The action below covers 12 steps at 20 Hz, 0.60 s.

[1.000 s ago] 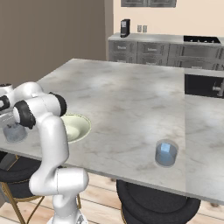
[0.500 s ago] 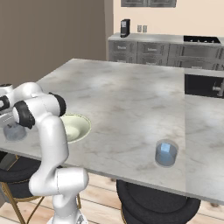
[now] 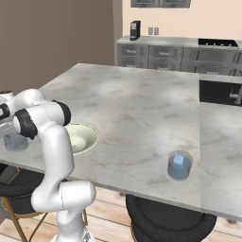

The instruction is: There are four ice cubes in the ice bowl. Place two ice cubes in each glass of water.

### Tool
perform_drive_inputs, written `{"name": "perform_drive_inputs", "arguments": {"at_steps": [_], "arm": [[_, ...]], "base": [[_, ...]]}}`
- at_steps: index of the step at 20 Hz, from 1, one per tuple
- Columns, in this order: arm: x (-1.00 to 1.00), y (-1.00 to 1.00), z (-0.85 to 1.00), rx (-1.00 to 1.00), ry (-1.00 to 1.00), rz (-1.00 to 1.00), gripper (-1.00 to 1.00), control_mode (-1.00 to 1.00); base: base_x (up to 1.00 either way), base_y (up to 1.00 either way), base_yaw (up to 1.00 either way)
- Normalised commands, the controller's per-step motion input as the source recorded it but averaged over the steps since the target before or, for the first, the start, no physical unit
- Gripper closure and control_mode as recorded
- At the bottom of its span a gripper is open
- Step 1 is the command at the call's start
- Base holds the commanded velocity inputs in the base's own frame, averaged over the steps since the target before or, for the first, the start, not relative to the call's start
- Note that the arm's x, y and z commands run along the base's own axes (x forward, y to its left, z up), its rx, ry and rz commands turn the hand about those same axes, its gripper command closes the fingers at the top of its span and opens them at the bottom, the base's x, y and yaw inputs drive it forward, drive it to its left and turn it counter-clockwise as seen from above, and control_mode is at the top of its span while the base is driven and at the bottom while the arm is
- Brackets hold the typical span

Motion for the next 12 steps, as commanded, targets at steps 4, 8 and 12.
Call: {"name": "perform_drive_inputs", "arguments": {"at_steps": [4,8,12], "arm": [[-0.2,0.16,0.05,0.0,0.0,-0.01,1.0,-1.0],[-0.16,0.0,0.22,0.0,-0.03,0.0,1.0,-1.0],[-0.23,-0.14,0.45,0.0,-0.07,-0.02,1.0,-1.0]], "base": [[0.0,0.0,0.0],[0.0,0.0,0.0],[0.0,0.0,0.0]]}}
